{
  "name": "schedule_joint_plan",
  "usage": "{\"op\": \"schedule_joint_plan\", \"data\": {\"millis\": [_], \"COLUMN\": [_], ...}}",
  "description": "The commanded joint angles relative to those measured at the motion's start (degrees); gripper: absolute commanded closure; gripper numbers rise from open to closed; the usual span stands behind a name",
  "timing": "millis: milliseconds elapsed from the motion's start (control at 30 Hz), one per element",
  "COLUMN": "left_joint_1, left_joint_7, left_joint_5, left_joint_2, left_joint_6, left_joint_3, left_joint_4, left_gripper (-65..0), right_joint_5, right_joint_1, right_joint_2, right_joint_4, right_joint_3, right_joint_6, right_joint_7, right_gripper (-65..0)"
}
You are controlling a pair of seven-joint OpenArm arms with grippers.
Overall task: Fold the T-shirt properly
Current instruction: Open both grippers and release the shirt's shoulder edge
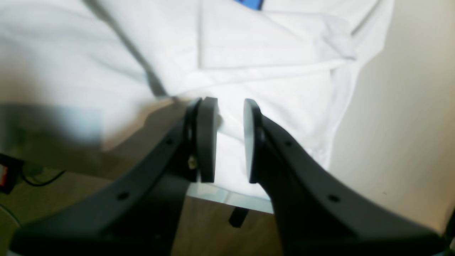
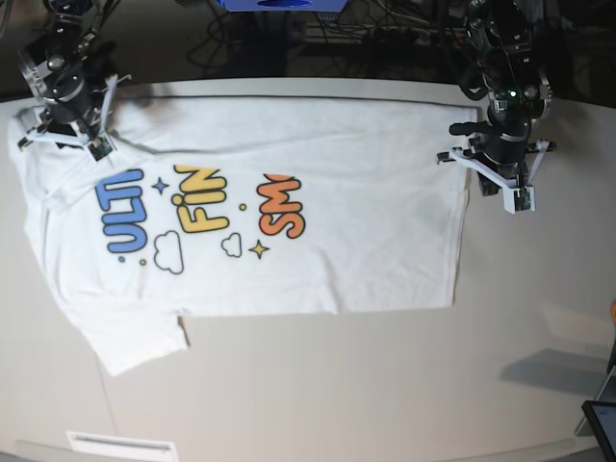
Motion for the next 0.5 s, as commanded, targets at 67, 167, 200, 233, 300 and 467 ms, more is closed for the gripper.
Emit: {"op": "schedule_joint_plan", "data": {"millis": [67, 167, 200, 233, 300, 467], "left_joint_1": [-1.2, -1.4, -1.4, -1.7, -1.8, -1.8], "left_joint_7": [-1.0, -1.0, -1.0, -1.0, -0.9, -0.9], "left_joint_5": [-0.1, -0.1, -0.1, -0.1, -0.1, -0.1], "left_joint_2": [-0.5, -0.5, -0.5, -0.5, -0.5, -0.5], "left_joint_6": [0.1, 0.1, 0.1, 0.1, 0.1, 0.1], "left_joint_3": [-0.2, -0.2, -0.2, -0.2, -0.2, -0.2], "left_joint_4": [0.5, -0.5, -0.5, -0.5, -0.7, -1.6], "left_gripper": [0.0, 0.0, 0.0, 0.0, 0.0, 0.0], "right_joint_5": [0.2, 0.1, 0.1, 0.1, 0.0, -0.2], "right_joint_1": [-0.7, -2.3, -2.6, -2.9, -3.2, -2.3], "right_joint_2": [0.8, 1.3, 1.9, 2.7, 2.7, 2.7], "right_joint_4": [1.1, 1.1, 1.1, 1.1, 1.1, 1.1], "right_joint_3": [0.1, -0.9, -1.5, -2.6, -3.3, -3.8], "right_joint_6": [-0.6, -0.6, -0.6, -0.6, -0.6, -0.6], "right_joint_7": [0.7, 1.1, 0.8, 0.7, 0.7, 0.6], "right_gripper": [-20.3, -27.7, -29.3, -30.8, -31.2, -31.2]}}
